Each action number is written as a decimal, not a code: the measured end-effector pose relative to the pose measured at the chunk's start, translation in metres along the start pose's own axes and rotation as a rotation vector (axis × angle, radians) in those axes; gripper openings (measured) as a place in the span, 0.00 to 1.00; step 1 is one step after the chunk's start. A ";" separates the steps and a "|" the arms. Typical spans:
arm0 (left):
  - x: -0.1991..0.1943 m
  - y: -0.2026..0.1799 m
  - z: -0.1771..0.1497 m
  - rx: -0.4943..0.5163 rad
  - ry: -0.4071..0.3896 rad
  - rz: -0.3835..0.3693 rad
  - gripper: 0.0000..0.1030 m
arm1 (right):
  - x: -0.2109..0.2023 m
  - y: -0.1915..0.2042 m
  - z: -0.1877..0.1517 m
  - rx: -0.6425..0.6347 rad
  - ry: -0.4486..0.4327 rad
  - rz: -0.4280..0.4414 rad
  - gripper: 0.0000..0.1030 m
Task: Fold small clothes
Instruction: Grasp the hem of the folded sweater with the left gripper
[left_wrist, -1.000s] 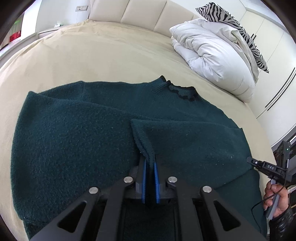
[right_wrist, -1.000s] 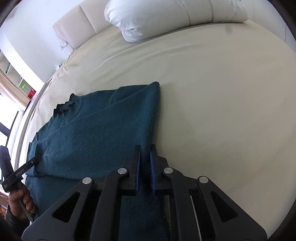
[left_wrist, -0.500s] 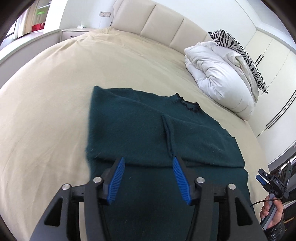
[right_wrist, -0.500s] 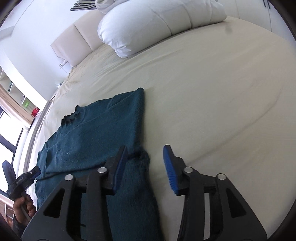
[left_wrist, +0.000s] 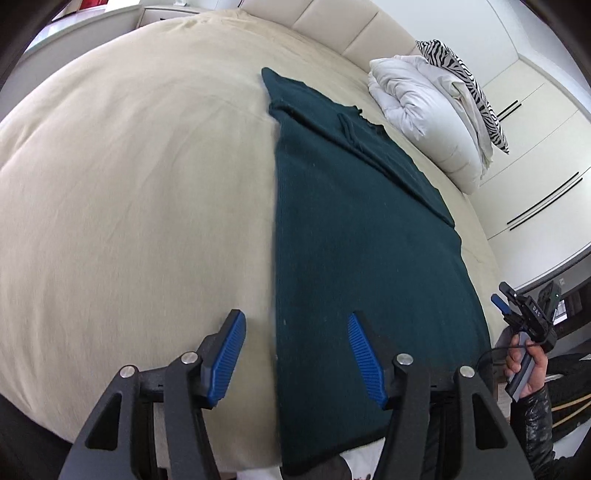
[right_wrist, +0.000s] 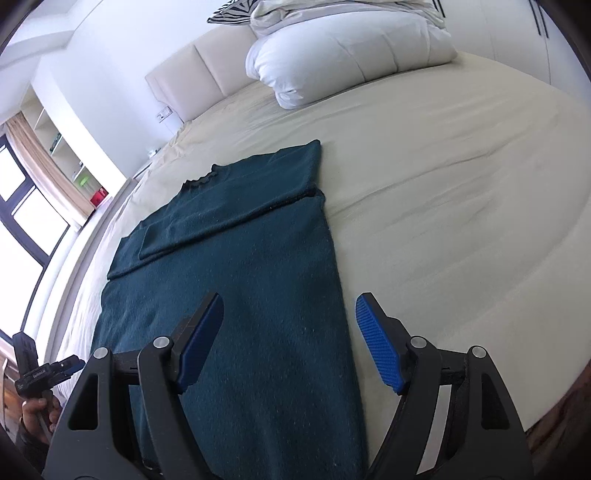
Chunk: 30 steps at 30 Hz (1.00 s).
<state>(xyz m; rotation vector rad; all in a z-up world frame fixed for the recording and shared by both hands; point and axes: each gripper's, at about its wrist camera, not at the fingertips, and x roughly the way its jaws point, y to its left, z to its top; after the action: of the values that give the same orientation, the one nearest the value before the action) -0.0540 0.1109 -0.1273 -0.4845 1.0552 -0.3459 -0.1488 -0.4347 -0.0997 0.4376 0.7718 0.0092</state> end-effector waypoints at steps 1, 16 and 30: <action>-0.002 0.000 -0.005 -0.003 0.008 -0.019 0.59 | -0.001 0.002 -0.004 -0.007 0.025 0.011 0.71; -0.004 0.000 -0.034 -0.033 0.124 -0.085 0.22 | -0.046 -0.039 -0.051 0.126 0.198 0.113 0.69; 0.001 -0.005 -0.033 -0.001 0.148 -0.066 0.08 | -0.033 -0.063 -0.068 0.207 0.411 0.147 0.69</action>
<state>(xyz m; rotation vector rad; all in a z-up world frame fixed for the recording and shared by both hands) -0.0836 0.0995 -0.1390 -0.5007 1.1845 -0.4447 -0.2281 -0.4717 -0.1453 0.7015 1.1490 0.1616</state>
